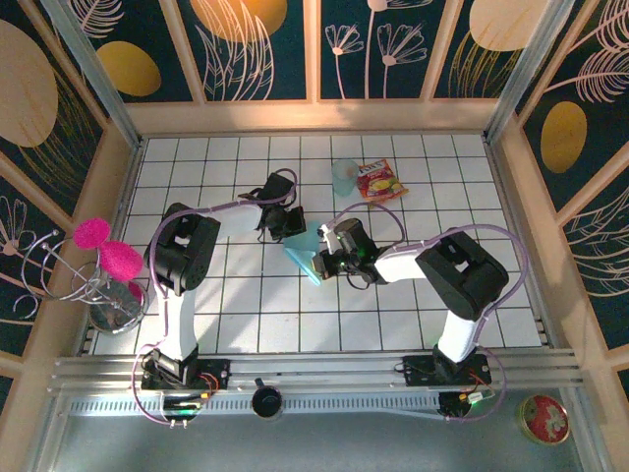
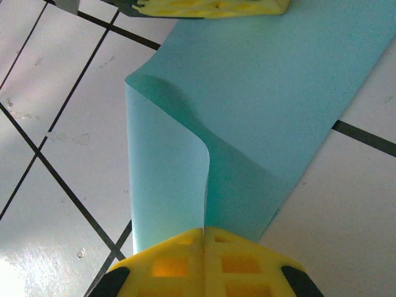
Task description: Fold a paper plane with a square sheet of paper (pick it up from the middle)
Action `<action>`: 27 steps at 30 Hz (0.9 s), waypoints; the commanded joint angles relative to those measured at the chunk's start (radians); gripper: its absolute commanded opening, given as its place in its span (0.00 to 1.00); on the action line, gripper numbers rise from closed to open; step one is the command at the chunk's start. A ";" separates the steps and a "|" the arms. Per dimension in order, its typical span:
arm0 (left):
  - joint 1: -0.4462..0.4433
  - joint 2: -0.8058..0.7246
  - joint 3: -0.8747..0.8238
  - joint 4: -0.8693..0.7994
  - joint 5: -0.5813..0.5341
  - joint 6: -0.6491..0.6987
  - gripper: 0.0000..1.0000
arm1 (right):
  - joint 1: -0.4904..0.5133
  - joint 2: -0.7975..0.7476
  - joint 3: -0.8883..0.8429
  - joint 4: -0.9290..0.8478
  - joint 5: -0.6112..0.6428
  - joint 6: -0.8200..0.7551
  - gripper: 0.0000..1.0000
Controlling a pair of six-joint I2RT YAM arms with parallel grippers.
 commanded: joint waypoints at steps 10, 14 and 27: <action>0.004 -0.018 0.011 -0.063 -0.034 0.007 0.04 | -0.006 0.034 0.030 -0.057 0.031 0.003 0.00; 0.004 -0.129 -0.033 -0.023 -0.092 -0.046 0.11 | -0.006 0.029 0.030 -0.066 0.037 0.004 0.00; -0.056 -0.366 -0.330 0.159 0.026 -0.266 0.16 | -0.008 0.036 0.055 -0.110 0.024 0.015 0.00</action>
